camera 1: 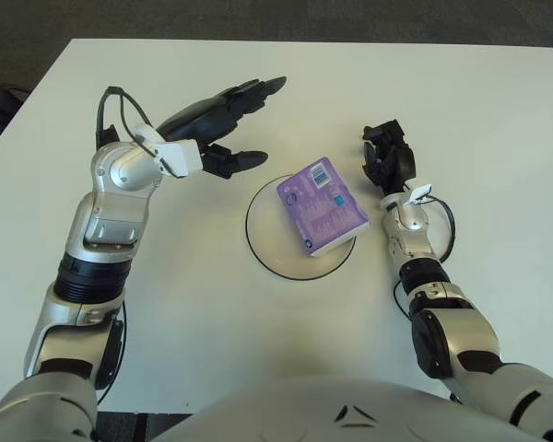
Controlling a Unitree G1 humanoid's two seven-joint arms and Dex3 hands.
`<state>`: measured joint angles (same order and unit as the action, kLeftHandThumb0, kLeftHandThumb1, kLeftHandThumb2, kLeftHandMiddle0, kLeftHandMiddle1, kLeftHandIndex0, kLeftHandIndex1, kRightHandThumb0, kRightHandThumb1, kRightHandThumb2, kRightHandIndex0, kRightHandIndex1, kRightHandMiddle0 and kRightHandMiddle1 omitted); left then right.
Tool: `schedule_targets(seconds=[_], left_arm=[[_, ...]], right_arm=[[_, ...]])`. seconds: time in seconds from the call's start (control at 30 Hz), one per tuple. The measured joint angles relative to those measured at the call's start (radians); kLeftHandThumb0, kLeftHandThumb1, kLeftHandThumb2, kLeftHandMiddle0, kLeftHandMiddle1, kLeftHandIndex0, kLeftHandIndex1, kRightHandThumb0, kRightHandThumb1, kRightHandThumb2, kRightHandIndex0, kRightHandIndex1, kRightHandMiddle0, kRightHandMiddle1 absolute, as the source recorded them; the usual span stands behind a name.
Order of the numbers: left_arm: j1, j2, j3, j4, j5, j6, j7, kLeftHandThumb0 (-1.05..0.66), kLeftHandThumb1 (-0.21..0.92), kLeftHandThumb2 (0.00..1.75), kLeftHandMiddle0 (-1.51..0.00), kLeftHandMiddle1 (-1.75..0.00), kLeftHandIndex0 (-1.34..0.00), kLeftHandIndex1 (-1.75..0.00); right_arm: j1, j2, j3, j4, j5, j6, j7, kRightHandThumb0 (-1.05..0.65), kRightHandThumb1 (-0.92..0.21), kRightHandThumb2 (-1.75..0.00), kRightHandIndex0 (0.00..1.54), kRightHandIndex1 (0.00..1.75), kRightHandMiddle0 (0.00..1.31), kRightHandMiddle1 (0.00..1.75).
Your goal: Put the tissue paper into the plate.
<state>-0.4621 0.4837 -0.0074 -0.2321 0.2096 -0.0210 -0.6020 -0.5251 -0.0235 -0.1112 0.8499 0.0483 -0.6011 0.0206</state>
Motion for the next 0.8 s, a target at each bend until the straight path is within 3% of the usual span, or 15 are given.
schedule_targets(seconds=[0.2, 0.43, 0.8], left_arm=[[0.0, -0.102, 0.076, 0.088, -0.134, -0.06, 0.102, -1.04, 0.92, 1.01, 0.0, 0.0, 0.0, 0.0], [0.002, -0.207, 0.161, 0.116, -0.211, -0.042, 0.255, -1.05, 0.92, 1.04, 0.0, 0.0, 0.0, 0.0], [0.024, -0.269, 0.252, 0.152, -0.241, -0.024, 0.421, -1.05, 0.92, 1.02, 0.0, 0.0, -0.01, -0.01]], right_arm=[[0.0, -0.001, 0.002, 0.0, 0.0, 0.0, 0.0, -0.35, -0.92, -0.52, 0.29, 0.67, 0.19, 1.75], [-0.001, -0.002, 0.002, 0.0, 0.0, 0.0, 0.0, -0.35, -0.92, -0.52, 0.29, 0.66, 0.19, 1.75], [0.0, -0.004, 0.001, 0.0, 0.001, 0.0, 0.003, -0.35, -0.92, -0.52, 0.3, 0.65, 0.19, 1.75]])
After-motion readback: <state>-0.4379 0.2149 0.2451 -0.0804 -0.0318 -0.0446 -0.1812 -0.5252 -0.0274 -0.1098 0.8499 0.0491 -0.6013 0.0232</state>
